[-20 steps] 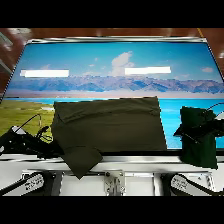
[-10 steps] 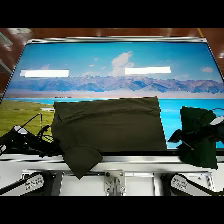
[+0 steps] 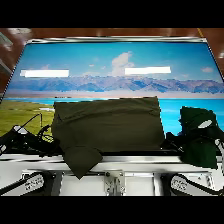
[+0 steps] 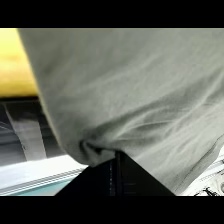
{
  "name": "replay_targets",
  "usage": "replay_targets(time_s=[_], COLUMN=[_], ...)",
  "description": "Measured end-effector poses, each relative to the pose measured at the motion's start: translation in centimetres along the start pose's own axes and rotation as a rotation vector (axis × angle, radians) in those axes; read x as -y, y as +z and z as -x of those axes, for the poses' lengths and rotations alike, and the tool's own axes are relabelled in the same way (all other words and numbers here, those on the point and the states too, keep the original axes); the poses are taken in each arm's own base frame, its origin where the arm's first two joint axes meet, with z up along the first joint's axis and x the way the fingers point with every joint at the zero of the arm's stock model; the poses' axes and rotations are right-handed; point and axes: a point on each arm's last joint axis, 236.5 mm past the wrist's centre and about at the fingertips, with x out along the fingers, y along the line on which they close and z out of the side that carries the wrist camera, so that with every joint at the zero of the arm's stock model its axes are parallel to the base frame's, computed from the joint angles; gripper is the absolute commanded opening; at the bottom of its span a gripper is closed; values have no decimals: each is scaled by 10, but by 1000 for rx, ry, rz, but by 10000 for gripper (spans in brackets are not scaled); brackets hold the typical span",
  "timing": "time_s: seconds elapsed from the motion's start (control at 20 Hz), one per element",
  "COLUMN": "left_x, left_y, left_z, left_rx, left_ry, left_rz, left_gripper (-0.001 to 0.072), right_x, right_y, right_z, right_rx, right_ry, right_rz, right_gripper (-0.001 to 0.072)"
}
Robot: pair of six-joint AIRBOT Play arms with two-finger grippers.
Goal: Fold the shirts.
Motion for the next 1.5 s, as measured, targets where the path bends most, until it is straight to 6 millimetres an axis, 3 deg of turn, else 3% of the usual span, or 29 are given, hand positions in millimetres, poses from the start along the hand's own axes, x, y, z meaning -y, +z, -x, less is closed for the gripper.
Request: replay_targets(time_s=[0.15, 0.35, 0.55, 0.75, 1.0, 1.15, 1.5], left_x=[5, 28, 57, 76, 96, 105, 99], left_y=[11, 45, 84, 121, 177, 209, 258], left_z=[12, 54, 107, 138, 153, 151, 139], left_rx=[49, 177, 319, 391, 423, 416, 407], left_ry=[10, 8, 8, -14, -69, -81, -103], left_rz=[-47, -125, -206, -226, -234, -247, -168], left_gripper=[40, 40, 40, 40, 40, 40, 40], right_x=[-10, -35, -68, -107, -132, -138, -140], right_y=[8, 36, 81, 128, 189, 219, 244], right_z=[-2, 20, 61, 81, 84, 83, 63], right_rx=[37, 161, 328, 423, 464, 487, 487], right_ry=[-12, 23, 52, 24, -44, -55, -62], right_rz=[45, 108, 173, 268, 304, 284, 253], right_gripper=[63, 62, 62, 62, 62, 62, 63])
